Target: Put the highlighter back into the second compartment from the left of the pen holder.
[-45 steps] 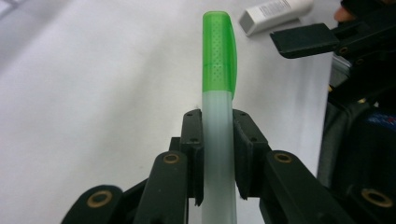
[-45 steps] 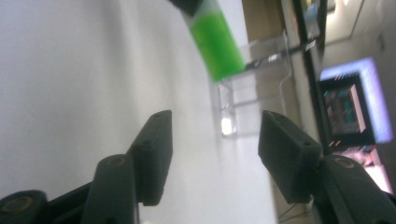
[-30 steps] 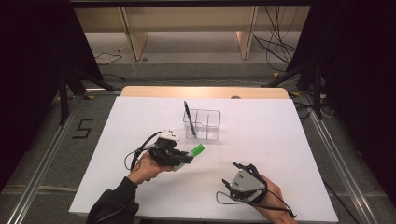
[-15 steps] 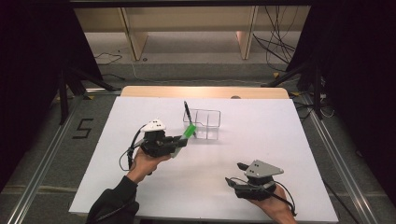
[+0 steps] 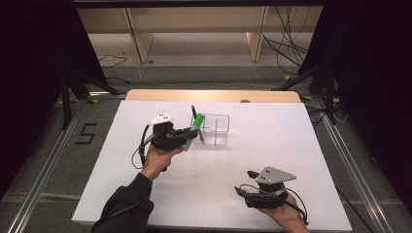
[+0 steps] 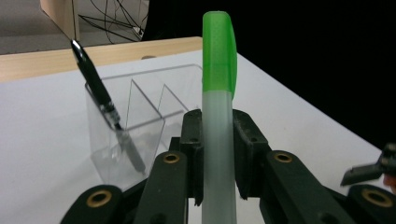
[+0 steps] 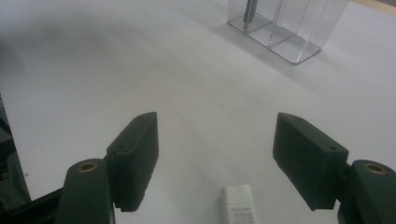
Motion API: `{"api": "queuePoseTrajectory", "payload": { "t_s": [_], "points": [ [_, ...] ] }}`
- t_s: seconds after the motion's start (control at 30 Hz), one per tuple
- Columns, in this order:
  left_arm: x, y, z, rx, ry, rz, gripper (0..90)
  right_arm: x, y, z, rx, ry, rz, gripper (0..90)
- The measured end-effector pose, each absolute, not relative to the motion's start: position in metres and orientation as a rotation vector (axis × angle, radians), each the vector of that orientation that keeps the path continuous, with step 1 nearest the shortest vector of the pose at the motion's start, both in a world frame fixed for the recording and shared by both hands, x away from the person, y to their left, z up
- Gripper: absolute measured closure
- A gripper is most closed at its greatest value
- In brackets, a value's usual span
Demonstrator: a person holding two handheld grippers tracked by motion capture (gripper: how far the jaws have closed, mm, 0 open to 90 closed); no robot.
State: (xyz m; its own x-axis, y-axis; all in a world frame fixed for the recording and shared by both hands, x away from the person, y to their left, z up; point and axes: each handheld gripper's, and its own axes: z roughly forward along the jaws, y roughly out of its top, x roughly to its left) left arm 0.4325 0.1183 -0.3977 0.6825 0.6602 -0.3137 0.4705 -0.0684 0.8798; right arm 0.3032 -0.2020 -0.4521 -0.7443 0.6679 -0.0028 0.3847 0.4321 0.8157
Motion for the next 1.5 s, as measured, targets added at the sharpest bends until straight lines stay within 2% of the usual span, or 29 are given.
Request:
{"api": "queuePoseTrajectory", "payload": {
  "t_s": [0.43,1.5],
  "points": [
    [0.473,0.08,-0.384,1.677,0.932,0.233,76.6,0.303,-0.209,-0.452,0.934,2.342,1.245,31.8],
    [0.517,0.048,-0.394,1.692,1.026,0.275,76.5,0.301,-0.218,-0.454,0.951,2.329,1.253,32.0]
  ]
}}
